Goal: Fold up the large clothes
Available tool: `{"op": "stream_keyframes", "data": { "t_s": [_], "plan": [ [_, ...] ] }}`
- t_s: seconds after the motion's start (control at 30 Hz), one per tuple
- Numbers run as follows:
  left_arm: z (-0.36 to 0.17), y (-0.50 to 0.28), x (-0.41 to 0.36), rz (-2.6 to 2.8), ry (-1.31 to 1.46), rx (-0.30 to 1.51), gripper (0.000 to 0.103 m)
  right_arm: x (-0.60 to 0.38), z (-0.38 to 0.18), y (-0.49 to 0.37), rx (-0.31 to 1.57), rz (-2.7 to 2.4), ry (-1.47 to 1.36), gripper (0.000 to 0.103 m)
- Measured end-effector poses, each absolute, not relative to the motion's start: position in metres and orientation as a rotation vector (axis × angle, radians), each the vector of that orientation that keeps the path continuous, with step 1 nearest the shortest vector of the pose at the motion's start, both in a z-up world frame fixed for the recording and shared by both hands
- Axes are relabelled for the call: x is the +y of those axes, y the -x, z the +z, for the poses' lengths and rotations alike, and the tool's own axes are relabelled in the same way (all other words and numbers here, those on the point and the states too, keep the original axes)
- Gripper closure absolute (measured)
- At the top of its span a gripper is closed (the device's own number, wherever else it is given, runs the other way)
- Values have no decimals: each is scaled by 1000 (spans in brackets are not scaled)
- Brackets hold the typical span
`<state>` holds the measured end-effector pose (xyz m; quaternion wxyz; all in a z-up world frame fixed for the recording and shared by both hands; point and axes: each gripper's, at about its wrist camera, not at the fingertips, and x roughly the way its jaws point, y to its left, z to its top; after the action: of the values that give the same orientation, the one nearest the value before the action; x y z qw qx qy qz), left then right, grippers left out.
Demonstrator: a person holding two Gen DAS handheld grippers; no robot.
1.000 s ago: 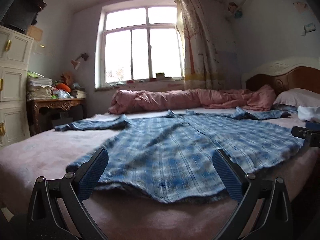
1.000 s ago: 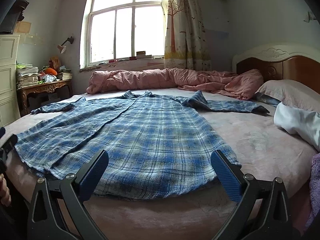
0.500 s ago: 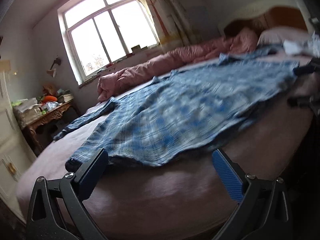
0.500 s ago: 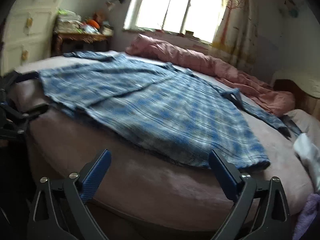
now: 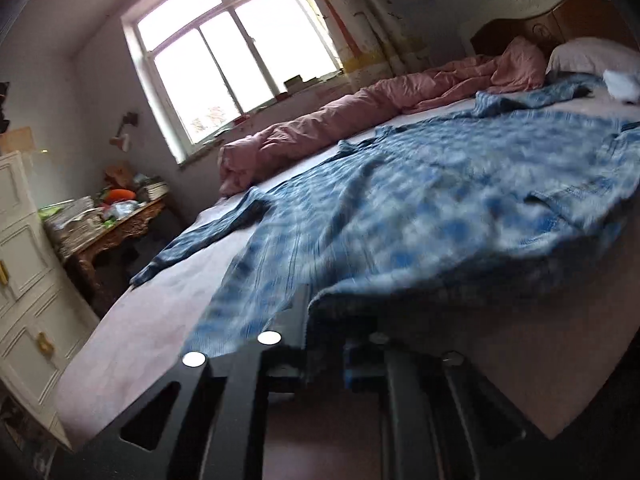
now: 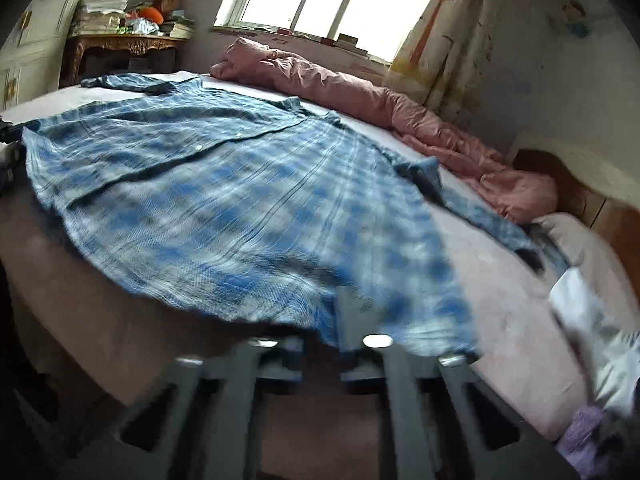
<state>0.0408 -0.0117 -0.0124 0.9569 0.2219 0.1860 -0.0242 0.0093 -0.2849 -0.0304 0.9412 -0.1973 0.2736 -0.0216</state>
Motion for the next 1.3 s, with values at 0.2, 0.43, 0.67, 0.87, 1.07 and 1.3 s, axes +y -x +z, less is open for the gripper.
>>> {"op": "stream_keyframes", "data": {
  "t_s": [0.2,0.43,0.67,0.87,1.07,1.3],
  "plan": [
    [33,-104,-22,-23,-463,397,96,-294,13,-56,520,-64,371,98],
    [42,-217,-24,-87,-417,580,96,-303,32,-159,563,-82,319,99],
    [2,-262,-2,-90,-280,717,92,-310,11,-222,685,-26,216,99],
    [21,-240,25,-178,-110,601,28,-313,-7,-234,716,-28,161,98],
    [36,-201,27,-109,-246,482,18,-337,17,-202,639,-6,100,44],
    [34,-197,62,10,-214,494,8,-390,37,-170,581,-59,8,44]
  ]
}}
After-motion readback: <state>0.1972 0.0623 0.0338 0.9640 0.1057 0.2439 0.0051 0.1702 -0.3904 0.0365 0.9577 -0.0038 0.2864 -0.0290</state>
